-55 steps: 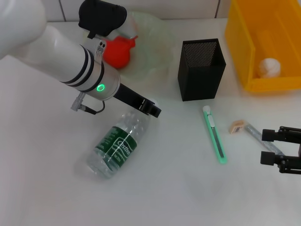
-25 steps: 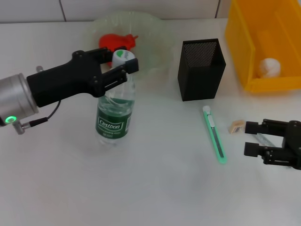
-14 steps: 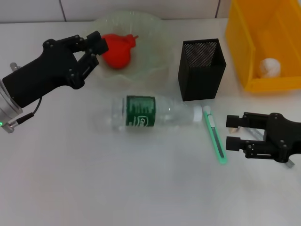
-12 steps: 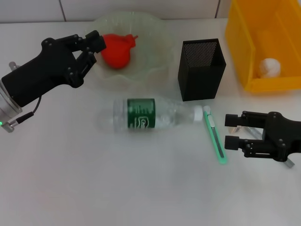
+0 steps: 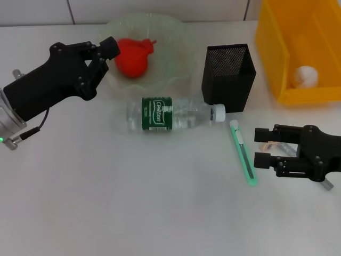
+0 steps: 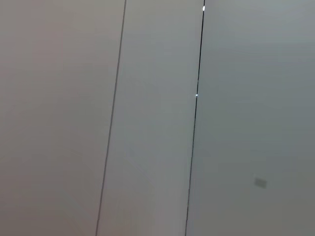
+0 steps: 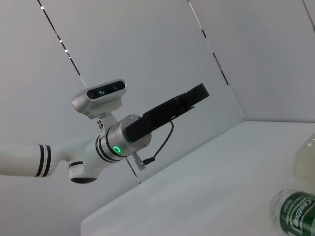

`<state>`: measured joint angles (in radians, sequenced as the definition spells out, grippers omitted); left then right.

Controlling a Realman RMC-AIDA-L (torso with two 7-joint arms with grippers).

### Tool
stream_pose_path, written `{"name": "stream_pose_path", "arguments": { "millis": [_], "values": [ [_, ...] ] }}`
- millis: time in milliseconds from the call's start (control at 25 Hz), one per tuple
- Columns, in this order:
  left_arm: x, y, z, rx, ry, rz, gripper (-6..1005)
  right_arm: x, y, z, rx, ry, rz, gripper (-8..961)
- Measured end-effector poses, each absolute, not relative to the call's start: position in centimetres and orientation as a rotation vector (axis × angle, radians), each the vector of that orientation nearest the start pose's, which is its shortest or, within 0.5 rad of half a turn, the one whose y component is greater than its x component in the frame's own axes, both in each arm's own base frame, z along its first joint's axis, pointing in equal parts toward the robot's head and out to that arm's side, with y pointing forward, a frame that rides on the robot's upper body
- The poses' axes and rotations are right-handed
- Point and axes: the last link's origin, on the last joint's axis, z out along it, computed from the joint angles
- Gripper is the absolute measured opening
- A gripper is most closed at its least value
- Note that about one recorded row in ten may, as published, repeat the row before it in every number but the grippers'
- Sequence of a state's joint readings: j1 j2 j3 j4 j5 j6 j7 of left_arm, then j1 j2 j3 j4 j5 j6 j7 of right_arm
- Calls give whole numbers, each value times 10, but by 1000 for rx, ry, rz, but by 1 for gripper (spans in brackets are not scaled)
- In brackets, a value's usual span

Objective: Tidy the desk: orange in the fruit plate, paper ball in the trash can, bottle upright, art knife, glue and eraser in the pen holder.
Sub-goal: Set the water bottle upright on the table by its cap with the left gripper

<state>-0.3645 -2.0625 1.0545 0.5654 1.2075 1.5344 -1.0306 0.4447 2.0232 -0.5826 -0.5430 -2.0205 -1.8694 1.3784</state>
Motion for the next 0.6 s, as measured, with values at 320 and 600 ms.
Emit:
{"name": "stream_pose_path", "arguments": {
  "millis": [320, 600],
  "values": [
    [-219, 328, 8, -2622, -394, -1058, 118, 302, 254, 25, -2763, 864, 962, 720],
    [-182, 350, -5, -2907, -399, -707, 236, 324, 235, 31, -2699, 942, 919, 721]
  ]
}}
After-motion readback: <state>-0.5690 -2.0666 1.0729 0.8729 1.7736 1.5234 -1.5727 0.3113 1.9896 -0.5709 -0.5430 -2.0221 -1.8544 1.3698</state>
